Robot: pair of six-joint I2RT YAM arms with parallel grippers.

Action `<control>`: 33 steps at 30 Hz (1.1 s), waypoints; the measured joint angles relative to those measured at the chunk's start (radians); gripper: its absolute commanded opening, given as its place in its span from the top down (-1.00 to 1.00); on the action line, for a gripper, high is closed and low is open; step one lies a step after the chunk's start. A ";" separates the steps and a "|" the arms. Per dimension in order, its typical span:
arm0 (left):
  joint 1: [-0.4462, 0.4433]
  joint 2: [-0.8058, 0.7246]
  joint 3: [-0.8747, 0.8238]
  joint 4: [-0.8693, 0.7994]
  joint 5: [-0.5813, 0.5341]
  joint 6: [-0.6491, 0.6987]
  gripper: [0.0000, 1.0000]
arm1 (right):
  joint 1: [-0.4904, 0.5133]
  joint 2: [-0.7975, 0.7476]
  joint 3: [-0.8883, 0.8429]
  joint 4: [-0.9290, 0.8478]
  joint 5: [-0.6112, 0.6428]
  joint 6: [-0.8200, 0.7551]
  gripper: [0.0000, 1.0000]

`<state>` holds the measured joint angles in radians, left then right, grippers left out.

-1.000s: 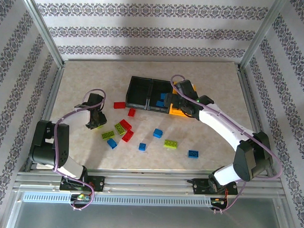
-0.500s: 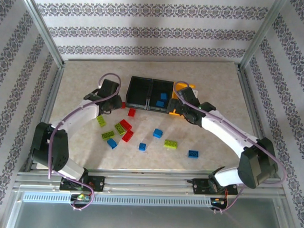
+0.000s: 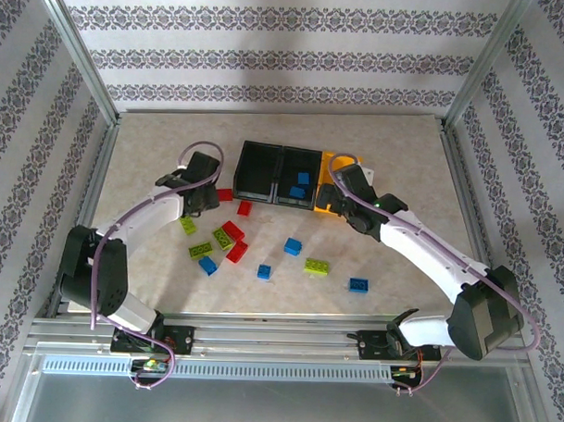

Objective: Sort the legos into containers by color
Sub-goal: Pick up the lego from the middle-left of the table.

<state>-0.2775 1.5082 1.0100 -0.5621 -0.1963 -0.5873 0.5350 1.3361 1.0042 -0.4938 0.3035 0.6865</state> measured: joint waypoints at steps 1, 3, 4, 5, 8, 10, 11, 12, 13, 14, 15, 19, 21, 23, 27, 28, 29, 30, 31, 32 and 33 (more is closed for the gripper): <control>0.013 -0.005 -0.015 -0.008 -0.001 -0.003 -0.11 | 0.000 0.000 0.000 -0.002 0.000 0.000 -0.97; 0.039 -0.012 -0.047 -0.016 -0.004 -0.008 -0.13 | 0.000 0.000 0.000 -0.002 0.000 0.000 -0.96; 0.046 -0.013 -0.056 -0.018 -0.004 -0.009 -0.13 | 0.000 0.001 0.000 -0.002 0.000 0.000 -0.97; 0.053 -0.013 -0.065 -0.019 -0.004 -0.011 -0.13 | 0.000 0.002 0.000 -0.002 0.000 0.000 -0.97; 0.067 -0.012 -0.079 -0.018 0.002 -0.015 -0.13 | 0.000 0.003 0.000 -0.002 0.000 0.000 -0.97; 0.078 -0.002 -0.082 -0.014 0.011 -0.016 -0.13 | 0.004 0.003 0.000 -0.002 0.000 0.000 -0.97; 0.084 0.007 -0.084 -0.008 0.015 -0.016 -0.13 | 0.005 0.003 0.000 -0.002 0.000 0.000 -0.96; 0.090 0.018 -0.085 -0.004 0.021 -0.016 -0.13 | 0.006 0.003 0.000 -0.002 0.000 0.000 -0.97; 0.090 0.028 -0.086 0.000 0.025 -0.016 -0.13 | 0.006 0.003 0.000 -0.002 0.000 0.000 -0.97; 0.093 0.040 -0.086 0.004 0.031 -0.016 -0.14 | 0.006 0.003 0.000 -0.002 0.000 0.000 -0.97; 0.095 0.051 -0.087 0.009 0.037 -0.016 -0.14 | 0.006 0.003 0.000 -0.002 0.001 0.000 -0.97; 0.101 0.087 -0.088 0.028 0.052 -0.015 -0.15 | 0.006 0.003 0.000 -0.002 0.003 0.000 -0.97; 0.104 0.104 -0.088 0.035 0.058 -0.015 -0.14 | 0.006 0.003 0.000 -0.002 0.003 0.000 -0.96; 0.108 0.116 -0.091 0.041 0.066 -0.015 -0.12 | 0.006 0.003 0.000 -0.002 0.003 0.000 -0.96; 0.117 0.126 -0.109 0.057 0.081 -0.015 0.08 | 0.006 0.003 0.000 -0.002 0.003 0.000 -0.97; 0.120 0.128 -0.113 0.060 0.085 -0.015 0.12 | 0.006 0.003 0.000 -0.002 0.003 0.000 -0.97; 0.121 0.130 -0.116 0.062 0.089 -0.015 0.14 | 0.006 0.003 0.000 -0.002 0.003 0.000 -0.97; 0.123 0.132 -0.118 0.062 0.092 -0.015 0.20 | 0.006 0.005 0.000 -0.002 0.003 0.000 -0.96; 0.123 0.134 -0.121 0.065 0.092 -0.016 0.26 | 0.006 0.007 0.000 -0.002 0.003 0.000 -0.96; 0.123 0.135 -0.121 0.067 0.096 -0.015 0.30 | 0.006 0.009 0.000 -0.002 0.003 0.000 -0.97; 0.123 0.135 -0.121 0.071 0.097 -0.014 0.35 | 0.006 0.011 0.000 -0.002 0.003 0.000 -0.96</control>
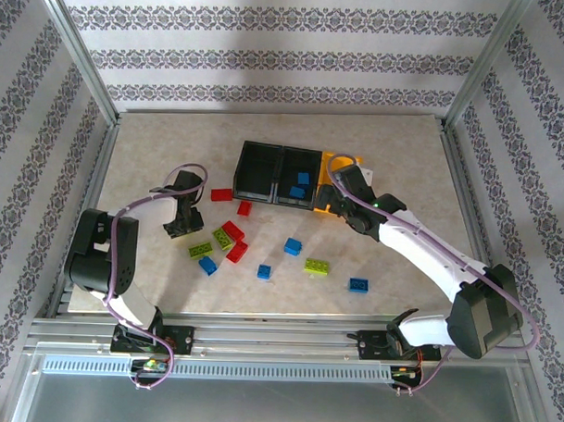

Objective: Sort the legos into containers by color
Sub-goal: Pick up the lego from the middle-left of the table, then place the lego in the container.

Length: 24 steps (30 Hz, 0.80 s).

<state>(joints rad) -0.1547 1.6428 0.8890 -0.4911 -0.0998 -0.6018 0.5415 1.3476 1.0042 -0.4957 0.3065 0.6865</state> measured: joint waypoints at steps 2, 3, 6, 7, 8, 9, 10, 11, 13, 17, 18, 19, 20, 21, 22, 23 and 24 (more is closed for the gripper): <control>0.000 0.000 0.000 0.003 0.002 0.000 0.41 | 0.000 0.002 0.000 0.000 0.000 0.000 -0.96; 0.000 0.000 0.000 0.003 0.002 -0.001 0.42 | 0.000 0.002 0.000 0.000 0.000 0.000 -0.96; 0.000 -0.002 0.000 0.003 0.003 0.000 0.43 | 0.000 0.002 0.000 0.000 0.000 0.000 -0.97; 0.000 -0.002 0.000 0.003 0.003 0.000 0.43 | 0.000 0.002 0.000 0.000 0.000 0.000 -0.97; 0.000 -0.003 0.000 0.003 0.003 0.000 0.43 | 0.000 0.002 0.000 0.000 0.000 0.000 -0.97; 0.000 -0.006 0.000 0.003 0.008 0.000 0.43 | 0.000 0.002 0.000 0.001 0.000 0.000 -0.96; 0.000 -0.014 0.000 0.003 0.013 0.000 0.44 | 0.000 0.002 0.000 0.000 0.000 0.000 -0.97; 0.000 -0.024 0.001 0.003 0.016 0.000 0.43 | 0.000 0.002 0.000 0.000 0.000 0.000 -0.97; -0.001 -0.059 0.003 0.002 0.022 0.001 0.45 | 0.000 0.002 0.000 0.001 0.000 0.000 -0.97; -0.027 -0.113 0.054 -0.009 0.021 0.005 0.46 | 0.000 0.002 0.000 0.003 0.000 0.000 -0.97; -0.043 -0.116 0.078 -0.011 0.021 0.007 0.46 | 0.000 0.002 0.000 0.005 0.001 0.000 -0.97; -0.065 -0.116 0.109 -0.014 0.021 0.008 0.46 | 0.000 0.002 0.000 0.006 0.000 0.000 -0.97; -0.088 -0.113 0.135 -0.015 0.021 0.010 0.46 | 0.000 0.002 0.000 0.008 0.000 0.000 -0.97; -0.114 -0.108 0.167 -0.018 0.022 0.012 0.46 | 0.001 0.002 0.000 0.008 0.001 0.001 -0.97; -0.142 -0.098 0.201 -0.018 0.022 0.015 0.46 | 0.004 0.002 0.000 0.007 0.001 0.002 -0.96; -0.166 -0.086 0.232 -0.018 0.024 0.019 0.46 | 0.005 0.002 0.000 0.007 0.002 0.004 -0.97; -0.189 -0.068 0.267 -0.017 0.025 0.023 0.46 | 0.007 0.002 0.000 0.007 0.002 0.006 -0.97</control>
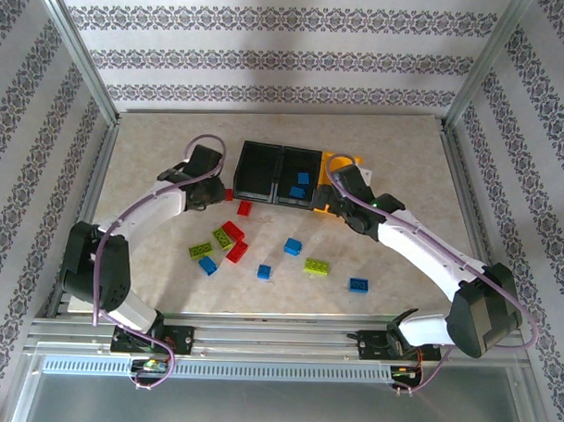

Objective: Sort the legos into containers by color
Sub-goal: Place the lego in the container.

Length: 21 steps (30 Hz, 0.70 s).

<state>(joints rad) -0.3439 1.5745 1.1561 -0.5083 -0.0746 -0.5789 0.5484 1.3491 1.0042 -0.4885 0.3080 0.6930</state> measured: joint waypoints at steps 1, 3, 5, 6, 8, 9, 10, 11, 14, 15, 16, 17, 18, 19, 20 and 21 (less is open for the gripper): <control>-0.023 0.024 0.040 -0.001 0.000 0.004 0.46 | 0.005 0.000 0.000 0.000 0.001 0.002 -0.96; -0.058 0.083 0.120 0.000 0.002 0.017 0.46 | 0.005 0.000 0.000 -0.001 0.002 0.009 -0.97; -0.083 0.144 0.190 0.000 0.004 0.031 0.46 | 0.004 0.000 -0.001 -0.001 0.002 0.013 -0.96; -0.091 0.173 0.219 0.000 0.005 0.039 0.46 | 0.004 0.000 -0.002 0.000 0.003 0.016 -0.96; -0.101 0.233 0.278 -0.002 0.009 0.055 0.46 | 0.005 -0.003 -0.012 -0.001 0.003 0.018 -0.97; -0.101 0.264 0.307 -0.002 0.012 0.061 0.46 | 0.005 -0.005 -0.018 -0.002 0.003 0.020 -0.97; -0.101 0.293 0.335 -0.004 0.013 0.068 0.46 | 0.005 -0.008 -0.026 -0.003 0.003 0.021 -0.97; -0.101 0.317 0.357 -0.005 0.015 0.074 0.46 | 0.004 -0.010 -0.030 -0.005 0.003 0.022 -0.97; -0.101 0.386 0.423 -0.011 0.016 0.086 0.44 | 0.005 -0.012 -0.038 -0.009 0.004 0.032 -0.97; -0.101 0.406 0.440 -0.012 0.016 0.089 0.44 | 0.005 -0.012 -0.039 -0.010 0.004 0.037 -0.97; -0.101 0.420 0.453 -0.014 0.015 0.091 0.43 | 0.006 -0.012 -0.041 -0.010 0.005 0.039 -0.97; -0.101 0.431 0.462 -0.016 0.015 0.093 0.41 | 0.006 -0.012 -0.043 -0.010 0.006 0.042 -0.97; -0.101 0.441 0.468 -0.019 0.015 0.094 0.38 | 0.009 -0.012 -0.046 -0.011 0.006 0.046 -0.97; -0.101 0.447 0.473 -0.023 0.016 0.094 0.34 | 0.011 -0.012 -0.050 -0.013 0.006 0.048 -0.97; -0.101 0.451 0.476 -0.024 0.015 0.095 0.27 | 0.015 -0.012 -0.054 -0.013 0.006 0.054 -0.97; -0.101 0.454 0.479 -0.025 0.016 0.097 0.19 | 0.020 -0.012 -0.059 -0.015 0.006 0.060 -0.97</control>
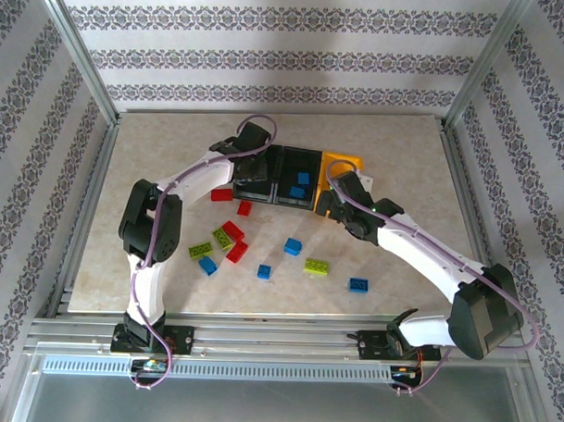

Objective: Sort the legos into containers by color
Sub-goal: Place the lego in the container, then pick up the lego from the center of the table.

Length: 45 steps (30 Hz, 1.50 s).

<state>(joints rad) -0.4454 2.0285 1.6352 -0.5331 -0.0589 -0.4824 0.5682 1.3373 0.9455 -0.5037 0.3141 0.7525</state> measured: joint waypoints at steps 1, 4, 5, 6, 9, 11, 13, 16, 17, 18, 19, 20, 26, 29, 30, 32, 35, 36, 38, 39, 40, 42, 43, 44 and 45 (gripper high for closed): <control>0.000 0.003 0.003 -0.001 0.000 0.000 0.14 | 0.005 0.000 -0.005 -0.002 0.000 0.004 -0.97; 0.000 0.005 0.007 -0.002 0.001 0.000 0.03 | 0.016 0.000 -0.013 -0.009 0.000 0.010 -0.97; -0.001 0.005 0.008 -0.002 0.002 0.000 0.02 | 0.019 0.000 -0.014 -0.011 0.000 0.010 -0.97; -0.001 0.005 0.008 -0.002 0.003 0.000 0.01 | 0.023 0.000 -0.014 -0.015 0.000 0.012 -0.97; -0.001 0.005 0.008 -0.002 0.007 0.000 0.00 | 0.039 0.000 -0.015 -0.021 0.000 0.012 -0.97; -0.001 0.005 0.007 -0.002 0.012 -0.005 -0.01 | 0.053 0.000 -0.019 -0.021 0.000 0.012 -0.97; -0.004 0.000 0.001 -0.001 0.019 -0.011 -0.02 | 0.073 0.001 -0.021 -0.027 0.001 0.012 -0.97; -0.010 -0.036 -0.033 0.001 0.029 -0.022 -0.09 | 0.106 0.003 -0.021 -0.027 0.000 0.012 -0.97; -0.011 -0.052 -0.046 0.002 0.030 -0.024 -0.10 | 0.118 0.007 -0.021 -0.027 0.000 0.012 -0.96; -0.013 -0.078 -0.065 0.003 0.030 -0.027 -0.13 | 0.130 0.014 -0.021 -0.027 -0.001 0.012 -0.96; -0.014 -0.110 -0.087 0.007 0.030 -0.030 -0.16 | 0.145 0.025 -0.020 -0.027 -0.002 0.011 -0.96; -0.014 -0.136 -0.103 0.009 0.029 -0.034 -0.19 | 0.156 0.036 -0.019 -0.027 -0.005 0.011 -0.96; -0.013 -0.329 -0.249 0.074 0.018 -0.043 -0.34 | 0.229 0.125 0.019 -0.030 -0.035 0.004 -0.85; -0.013 -0.391 -0.326 0.100 0.002 -0.045 -0.51 | 0.252 0.169 0.042 -0.026 -0.061 0.001 -0.82; -0.013 -0.408 -0.354 0.106 -0.005 -0.046 -0.58 | 0.255 0.183 0.048 -0.026 -0.071 0.000 -0.81; -0.011 -0.434 -0.405 0.113 -0.021 -0.048 -0.85 | 0.259 0.214 0.054 -0.023 -0.092 -0.005 -0.78; -0.010 -0.472 -0.478 0.118 -0.055 -0.061 -0.99 | 0.259 0.249 0.054 -0.023 -0.123 -0.021 -0.72; -0.008 -0.486 -0.496 0.119 -0.066 -0.064 -0.99 | 0.259 0.257 0.054 -0.023 -0.130 -0.026 -0.71; -0.002 -0.524 -0.539 0.120 -0.093 -0.074 -0.99 | 0.259 0.274 0.055 -0.023 -0.150 -0.038 -0.67; 0.002 -0.542 -0.555 0.122 -0.104 -0.079 -0.99 | 0.260 0.281 0.058 -0.023 -0.158 -0.043 -0.65; 0.009 -0.565 -0.574 0.123 -0.115 -0.084 -0.99 | 0.261 0.291 0.064 -0.023 -0.166 -0.050 -0.62; 0.023 -0.605 -0.607 0.127 -0.132 -0.096 -0.99 | 0.261 0.313 0.078 -0.023 -0.181 -0.056 -0.58; 0.033 -0.625 -0.622 0.128 -0.138 -0.102 -0.99 | 0.261 0.325 0.086 -0.023 -0.187 -0.061 -0.56; 0.043 -0.642 -0.636 0.134 -0.142 -0.106 -0.99 | 0.261 0.338 0.094 -0.023 -0.194 -0.067 -0.53; 0.050 -0.653 -0.647 0.142 -0.143 -0.109 -0.99 | 0.261 0.349 0.101 -0.023 -0.199 -0.071 -0.51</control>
<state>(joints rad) -0.3950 1.3754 0.9878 -0.3916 -0.2020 -0.5919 0.8295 1.6859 1.0470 -0.5270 0.1150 0.6811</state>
